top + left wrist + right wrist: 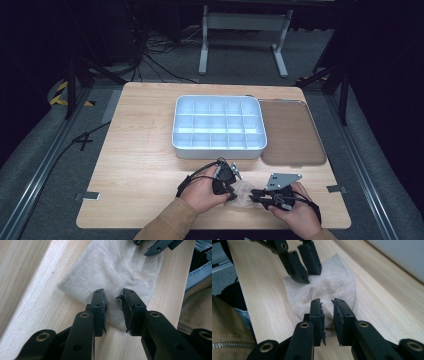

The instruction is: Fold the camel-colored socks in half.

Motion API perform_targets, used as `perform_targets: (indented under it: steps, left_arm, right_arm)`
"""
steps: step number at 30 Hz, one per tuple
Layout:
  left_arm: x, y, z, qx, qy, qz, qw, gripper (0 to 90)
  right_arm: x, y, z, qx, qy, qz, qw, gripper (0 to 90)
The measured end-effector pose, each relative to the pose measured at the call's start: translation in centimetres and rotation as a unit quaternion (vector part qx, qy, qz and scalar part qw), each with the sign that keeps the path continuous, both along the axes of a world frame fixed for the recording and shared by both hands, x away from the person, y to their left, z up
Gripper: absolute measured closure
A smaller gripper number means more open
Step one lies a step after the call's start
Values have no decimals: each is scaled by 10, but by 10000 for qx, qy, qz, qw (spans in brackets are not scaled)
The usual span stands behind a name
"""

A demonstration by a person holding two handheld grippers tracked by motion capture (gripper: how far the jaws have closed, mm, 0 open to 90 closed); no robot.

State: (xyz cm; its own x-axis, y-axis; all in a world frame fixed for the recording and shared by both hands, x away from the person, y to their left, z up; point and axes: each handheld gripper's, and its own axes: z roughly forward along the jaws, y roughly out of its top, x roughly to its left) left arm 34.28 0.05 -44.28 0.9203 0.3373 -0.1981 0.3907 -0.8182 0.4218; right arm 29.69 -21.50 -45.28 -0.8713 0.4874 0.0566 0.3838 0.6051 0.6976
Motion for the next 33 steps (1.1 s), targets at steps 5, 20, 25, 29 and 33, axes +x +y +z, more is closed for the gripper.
perform_targets:
  steps: [5,20,25,29,33]
  left_arm:
    - [0,-1,-2,-6,100,48,9999,718]
    - [-4,-2,3,-52,58,109,9999,681]
    - [-7,3,13,-244,-91,143,9996,666]
    - [-9,6,19,-356,-82,256,9990,639]
    - [-12,11,26,-304,-243,275,9989,626]
  right_arm:
    - [3,-1,-9,-283,51,94,9995,776]
    - [8,-6,-9,-201,-161,43,9997,790]
    - [8,-7,-5,-65,-211,23,9998,796]
    - [7,-6,-1,49,-220,49,9997,799]
    - [6,-5,4,102,-246,53,9996,803]
